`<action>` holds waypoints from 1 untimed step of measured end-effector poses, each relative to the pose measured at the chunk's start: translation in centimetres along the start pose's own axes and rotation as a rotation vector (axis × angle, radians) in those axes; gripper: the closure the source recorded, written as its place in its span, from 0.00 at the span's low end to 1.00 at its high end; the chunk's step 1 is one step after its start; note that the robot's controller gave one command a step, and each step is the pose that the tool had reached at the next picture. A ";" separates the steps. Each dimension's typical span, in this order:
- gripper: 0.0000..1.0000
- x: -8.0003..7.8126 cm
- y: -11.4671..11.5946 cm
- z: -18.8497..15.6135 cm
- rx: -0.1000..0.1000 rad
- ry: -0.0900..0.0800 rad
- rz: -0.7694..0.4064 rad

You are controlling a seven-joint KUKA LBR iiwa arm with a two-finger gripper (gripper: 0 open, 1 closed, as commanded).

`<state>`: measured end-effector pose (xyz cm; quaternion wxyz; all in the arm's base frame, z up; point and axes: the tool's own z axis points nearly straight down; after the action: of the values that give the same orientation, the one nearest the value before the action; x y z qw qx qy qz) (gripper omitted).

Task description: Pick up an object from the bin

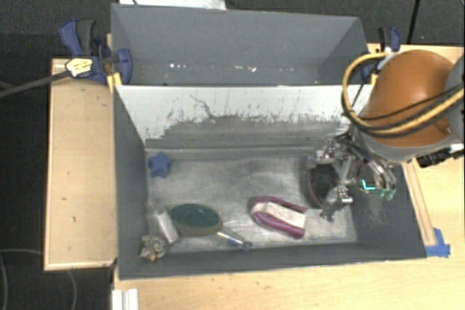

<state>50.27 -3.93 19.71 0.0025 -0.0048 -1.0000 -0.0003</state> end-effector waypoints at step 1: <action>0.00 -2.8 -5.5 11.7 0.001 -0.002 -0.273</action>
Offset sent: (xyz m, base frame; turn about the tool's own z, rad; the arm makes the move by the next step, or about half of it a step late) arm 0.0277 -0.0544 -0.1150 -0.2750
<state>52.95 -9.48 7.97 0.0016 0.1315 -0.9913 -0.0003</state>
